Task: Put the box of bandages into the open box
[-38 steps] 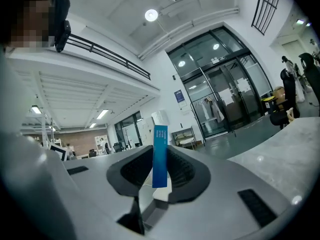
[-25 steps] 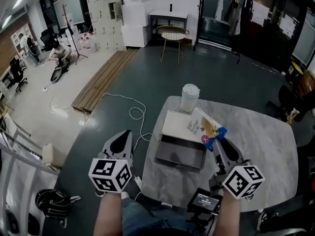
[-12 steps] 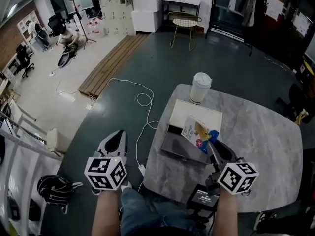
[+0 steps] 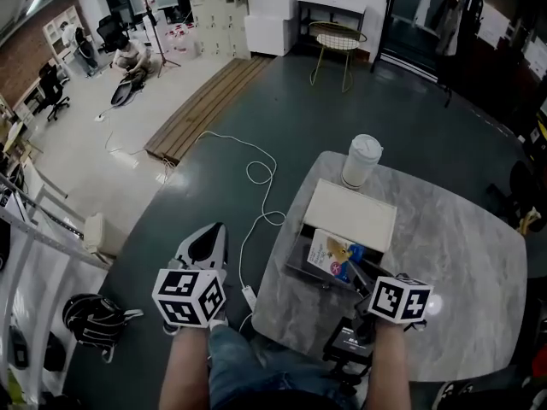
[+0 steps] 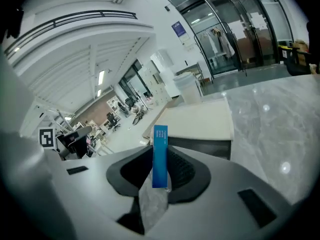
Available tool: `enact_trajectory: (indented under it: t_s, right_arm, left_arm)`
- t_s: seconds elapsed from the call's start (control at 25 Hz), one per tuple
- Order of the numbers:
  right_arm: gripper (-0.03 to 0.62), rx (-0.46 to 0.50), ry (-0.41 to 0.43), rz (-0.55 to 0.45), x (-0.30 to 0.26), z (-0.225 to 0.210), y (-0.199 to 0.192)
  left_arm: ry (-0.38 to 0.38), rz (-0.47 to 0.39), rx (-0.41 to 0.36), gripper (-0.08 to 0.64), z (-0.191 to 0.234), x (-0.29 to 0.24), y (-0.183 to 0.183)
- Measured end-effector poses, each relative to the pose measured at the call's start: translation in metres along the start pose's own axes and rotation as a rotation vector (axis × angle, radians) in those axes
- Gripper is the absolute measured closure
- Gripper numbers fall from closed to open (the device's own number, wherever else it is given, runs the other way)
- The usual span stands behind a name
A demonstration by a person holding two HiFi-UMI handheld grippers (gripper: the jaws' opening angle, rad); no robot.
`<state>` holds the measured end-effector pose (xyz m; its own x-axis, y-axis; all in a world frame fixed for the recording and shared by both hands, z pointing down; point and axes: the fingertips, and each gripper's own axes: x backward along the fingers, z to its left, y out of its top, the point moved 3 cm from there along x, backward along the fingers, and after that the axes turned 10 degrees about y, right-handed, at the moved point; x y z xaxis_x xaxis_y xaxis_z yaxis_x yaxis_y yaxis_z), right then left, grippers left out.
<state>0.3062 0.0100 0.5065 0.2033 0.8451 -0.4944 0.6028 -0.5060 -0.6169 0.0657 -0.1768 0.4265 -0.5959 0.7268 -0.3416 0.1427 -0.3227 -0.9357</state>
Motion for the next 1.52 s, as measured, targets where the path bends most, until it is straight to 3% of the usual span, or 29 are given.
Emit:
enact_trajectory:
  t_s: [0.4,0.56,0.92,1.16,1.32,1.52]
  right_arm:
    - [0.492,-0.105,-0.044,0.156,-0.037,-0.014,-0.01]
    - [0.489,-0.147,-0.049,0.165,-0.049,-0.016,-0.011]
    - [0.477,-0.203,-0.184,0.181,-0.057,-0.035,-0.018]
    - [0.437,-0.125,-0.36,0.224,-0.06,-0.045,-0.016]
    - [0.385,-0.112,-0.363,0.219,-0.06,-0.042,-0.015]
    - [0.381,-0.106,-0.361,0.182,-0.053,-0.044,-0.006]
  left_arm:
    - [0.051,-0.007,-0.002,0.549,0.021,-0.003,0.01]
    - [0.075,-0.009,0.004,0.549,0.034,-0.005,0.012]
    - [0.065,0.017,-0.009,0.549,0.04,-0.012,0.008]
    - [0.051,0.006,-0.006,0.549,0.044,-0.018,0.017]
    - [0.039,-0.001,-0.009,0.549,0.043,-0.02,0.02]
    - [0.03,-0.017,-0.011,0.549,0.04,-0.022,0.024]
